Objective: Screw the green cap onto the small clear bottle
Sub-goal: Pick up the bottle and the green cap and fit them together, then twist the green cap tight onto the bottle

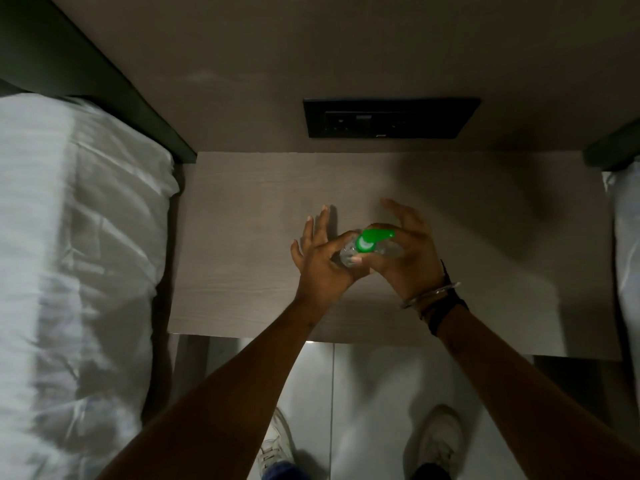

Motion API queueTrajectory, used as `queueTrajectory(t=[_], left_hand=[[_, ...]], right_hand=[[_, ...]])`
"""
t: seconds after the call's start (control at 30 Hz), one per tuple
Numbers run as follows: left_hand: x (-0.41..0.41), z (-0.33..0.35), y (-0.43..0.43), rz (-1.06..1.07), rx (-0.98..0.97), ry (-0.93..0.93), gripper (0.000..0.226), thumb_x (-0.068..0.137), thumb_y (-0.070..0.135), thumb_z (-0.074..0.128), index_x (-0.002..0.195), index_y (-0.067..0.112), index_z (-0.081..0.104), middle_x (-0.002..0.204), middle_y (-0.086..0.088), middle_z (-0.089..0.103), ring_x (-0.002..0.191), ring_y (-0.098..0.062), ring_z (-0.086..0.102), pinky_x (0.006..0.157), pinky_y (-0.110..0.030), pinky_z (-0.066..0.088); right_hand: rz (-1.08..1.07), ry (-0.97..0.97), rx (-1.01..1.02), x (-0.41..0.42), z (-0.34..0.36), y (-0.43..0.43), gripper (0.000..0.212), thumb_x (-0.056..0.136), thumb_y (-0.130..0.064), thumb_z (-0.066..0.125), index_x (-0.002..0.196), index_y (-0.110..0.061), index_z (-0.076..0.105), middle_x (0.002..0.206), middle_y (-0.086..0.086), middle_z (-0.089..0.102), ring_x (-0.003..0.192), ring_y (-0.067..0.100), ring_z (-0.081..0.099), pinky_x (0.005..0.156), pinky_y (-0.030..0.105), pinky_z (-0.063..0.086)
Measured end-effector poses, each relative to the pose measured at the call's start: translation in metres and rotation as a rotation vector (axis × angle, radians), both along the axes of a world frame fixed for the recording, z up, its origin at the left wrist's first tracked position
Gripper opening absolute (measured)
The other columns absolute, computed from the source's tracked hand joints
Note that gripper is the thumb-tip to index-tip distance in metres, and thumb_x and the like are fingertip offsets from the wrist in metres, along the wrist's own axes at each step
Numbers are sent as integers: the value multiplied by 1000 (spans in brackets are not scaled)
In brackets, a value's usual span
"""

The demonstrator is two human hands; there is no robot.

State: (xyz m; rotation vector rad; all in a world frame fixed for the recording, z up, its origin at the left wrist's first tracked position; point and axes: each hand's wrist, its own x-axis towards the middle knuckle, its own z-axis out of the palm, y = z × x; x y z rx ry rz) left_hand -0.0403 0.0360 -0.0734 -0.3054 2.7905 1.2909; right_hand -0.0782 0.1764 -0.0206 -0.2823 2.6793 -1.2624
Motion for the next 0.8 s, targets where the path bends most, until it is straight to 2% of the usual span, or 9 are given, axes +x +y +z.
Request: queueTrajectory(t=[0.07,0.17,0.3,0.37,0.47,0.53,0.67,0.73,0.8], left_hand=[[3,-1,-1,-3,4,10,50,67,54,63,112,33,65,160,-4,17,147,-25,0,114,-57,-5],[6,-4,-2,-15,28,40,52,69,54,60,116,34,62,160,-5,16,147,-26,-1,113,-55,-7],[3,-3,0,8,68,21,46,63,42,76,107,31,67,159,-6,19,146,-23,0,113,-53,-7],[2,-3,0,12,73,6,43,65,41,74,106,30,68,159,-5,18,147,-23,0,113,-52,-8],[4,-4,-2,-7,31,-7,43,73,41,68,113,28,66,160,-4,14,147,-23,-2,115,-54,-7],[4,-3,-2,0,51,10,45,69,34,78,112,28,66,160,-5,16,147,-23,-1,114,-53,-6],[2,-4,-1,-14,50,45,42,63,43,78,103,35,65,159,-6,18,146,-22,-2,114,-53,-8],[3,-5,-1,21,90,42,33,68,58,59,96,40,61,160,-5,17,148,-23,-3,115,-52,-11],[4,-9,-3,0,45,43,40,70,62,51,97,35,65,160,-6,14,148,-25,-4,115,-55,-11]], right_hand=[[-51,9,25,2,1,-6,65,47,-38,89,99,-11,62,138,14,43,130,29,35,108,51,36],[95,-90,-18,4,-2,-6,93,51,-43,86,131,-27,41,152,12,22,141,28,18,114,48,23],[71,-30,-58,0,-3,-4,41,60,-28,84,97,-17,68,145,8,41,137,28,27,112,55,28],[9,47,0,0,-2,-11,48,51,-33,88,86,-10,66,135,14,49,128,31,39,104,57,36],[53,0,47,-1,-2,-15,79,46,-47,86,112,-18,56,147,14,32,136,31,28,111,54,29],[139,-23,34,-2,-4,-6,71,57,-40,83,120,-23,55,153,12,23,142,32,17,114,59,21],[107,76,59,-2,-5,2,35,60,-33,82,92,-22,70,147,7,40,141,33,21,109,64,22],[49,126,135,-2,-4,-6,45,53,-46,83,85,-19,67,146,5,43,140,31,24,108,58,24],[74,111,177,-1,-6,-10,63,51,-56,80,100,-20,63,152,6,32,143,30,18,110,58,20]])
